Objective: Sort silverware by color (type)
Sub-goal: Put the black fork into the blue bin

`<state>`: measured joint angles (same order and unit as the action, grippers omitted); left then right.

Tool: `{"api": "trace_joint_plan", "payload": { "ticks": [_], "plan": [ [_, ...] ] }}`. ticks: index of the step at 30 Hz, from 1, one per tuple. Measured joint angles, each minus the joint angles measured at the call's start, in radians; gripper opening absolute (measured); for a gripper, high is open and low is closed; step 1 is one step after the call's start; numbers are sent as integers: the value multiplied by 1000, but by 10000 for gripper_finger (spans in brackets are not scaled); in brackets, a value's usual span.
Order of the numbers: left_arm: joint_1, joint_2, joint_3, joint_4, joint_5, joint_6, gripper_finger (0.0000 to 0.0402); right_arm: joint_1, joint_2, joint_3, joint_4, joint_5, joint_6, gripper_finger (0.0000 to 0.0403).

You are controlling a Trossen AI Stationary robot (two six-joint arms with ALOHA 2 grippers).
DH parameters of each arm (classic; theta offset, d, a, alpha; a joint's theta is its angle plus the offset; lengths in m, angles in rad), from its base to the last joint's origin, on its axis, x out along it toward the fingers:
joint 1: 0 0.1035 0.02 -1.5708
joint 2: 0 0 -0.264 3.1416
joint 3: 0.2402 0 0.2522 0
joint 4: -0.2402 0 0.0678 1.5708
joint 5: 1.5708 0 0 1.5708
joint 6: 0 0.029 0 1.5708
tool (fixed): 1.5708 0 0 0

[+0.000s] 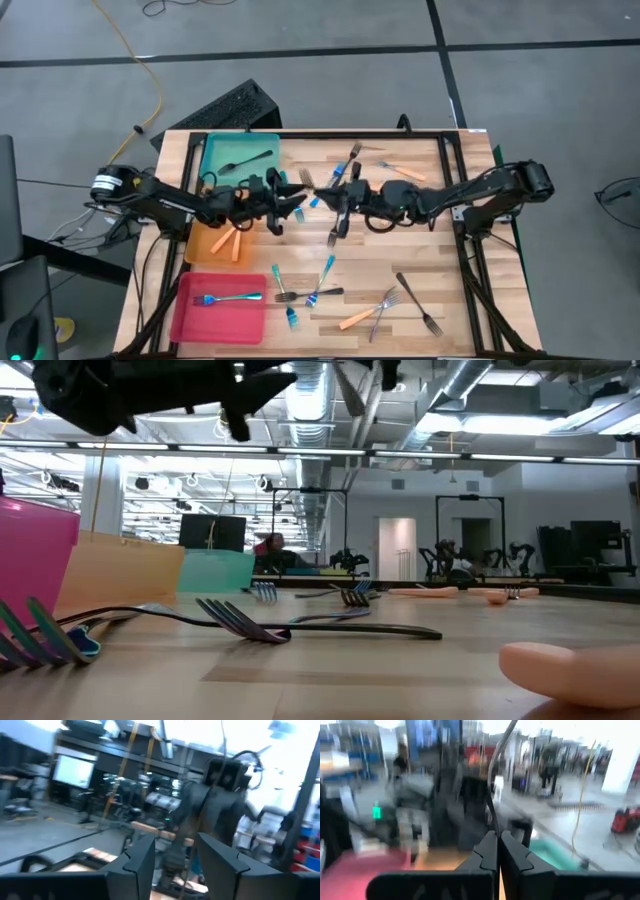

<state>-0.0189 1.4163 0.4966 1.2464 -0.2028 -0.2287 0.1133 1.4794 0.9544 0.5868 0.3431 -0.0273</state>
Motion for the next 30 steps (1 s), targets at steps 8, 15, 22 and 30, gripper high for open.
{"api": "trace_joint_plan", "payload": {
  "ticks": [8, 15, 22, 30],
  "plan": [
    [0, 84, 67, 6, 47, 8, 130, 9, 69, 0, 42, 1, 1, 26],
    [0, 92, 77, 2, 47, 7, 130, 8, 76, 0, 28, 2, 1, 26],
    [2, 89, 80, 138, 115, 48, 130, 10, 83, -2, -16, -13, 0, 26],
    [5, 90, 80, 100, 135, 55, 130, 9, 80, -1, 2, -11, 1, 27]
  ]
}}
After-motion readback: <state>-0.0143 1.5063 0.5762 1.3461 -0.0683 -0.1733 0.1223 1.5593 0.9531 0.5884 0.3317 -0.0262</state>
